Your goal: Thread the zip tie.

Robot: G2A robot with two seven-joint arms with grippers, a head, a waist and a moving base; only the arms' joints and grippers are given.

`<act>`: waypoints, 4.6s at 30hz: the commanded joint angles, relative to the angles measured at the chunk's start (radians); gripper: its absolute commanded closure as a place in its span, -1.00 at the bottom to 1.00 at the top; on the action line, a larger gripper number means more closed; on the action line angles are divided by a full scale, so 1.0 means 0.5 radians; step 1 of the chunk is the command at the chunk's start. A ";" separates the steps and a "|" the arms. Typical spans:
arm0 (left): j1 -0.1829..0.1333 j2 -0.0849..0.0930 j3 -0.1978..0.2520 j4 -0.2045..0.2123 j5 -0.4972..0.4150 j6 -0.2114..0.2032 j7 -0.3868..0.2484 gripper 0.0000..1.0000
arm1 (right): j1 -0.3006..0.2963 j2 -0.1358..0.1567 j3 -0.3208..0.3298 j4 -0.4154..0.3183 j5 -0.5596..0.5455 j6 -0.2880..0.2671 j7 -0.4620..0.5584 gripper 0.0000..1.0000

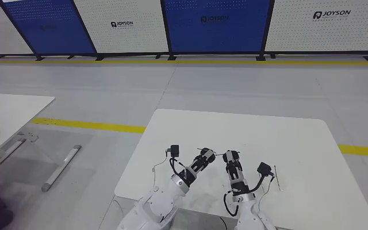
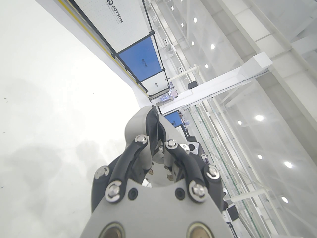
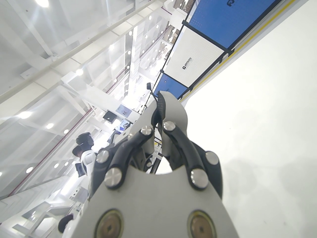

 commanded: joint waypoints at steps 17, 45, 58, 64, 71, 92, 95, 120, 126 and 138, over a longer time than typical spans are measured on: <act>0.000 0.000 0.000 0.000 0.000 0.000 0.000 1.00 | -0.004 -0.020 0.002 0.012 0.019 -0.002 -0.024 0.48; 0.000 0.000 0.000 0.000 0.000 0.000 0.000 1.00 | -0.062 -0.029 -0.004 0.024 -0.347 -0.006 -0.215 0.96; 0.000 0.000 0.000 0.000 0.000 0.000 0.000 1.00 | -0.041 -0.030 0.017 0.000 -0.183 -0.034 0.043 1.00; 0.000 0.000 0.000 0.000 0.000 0.000 0.000 1.00 | -0.013 -0.030 0.030 0.013 -0.132 -0.033 0.150 1.00; 0.000 0.000 0.000 0.000 0.000 0.000 0.000 1.00 | 0.013 -0.031 0.045 0.022 -0.005 -0.049 0.280 1.00; 0.000 0.000 0.000 0.000 0.000 0.000 0.000 1.00 | -0.020 -0.024 0.062 -0.025 -0.116 -0.011 0.235 1.00; 0.000 0.000 0.000 0.000 0.000 0.000 0.000 1.00 | -0.023 -0.025 0.060 -0.024 -0.136 -0.002 0.217 1.00; 0.000 0.000 0.000 0.000 0.000 0.000 0.000 0.62 | -0.028 -0.033 0.045 -0.015 -0.244 0.026 0.108 1.00; 0.000 0.000 0.000 0.000 0.000 0.000 0.000 0.74 | -0.032 -0.036 0.036 -0.009 -0.269 0.021 0.084 1.00; 0.000 0.000 0.000 0.000 0.000 0.000 0.000 0.54 | -0.032 -0.040 0.030 -0.013 -0.303 0.028 0.062 1.00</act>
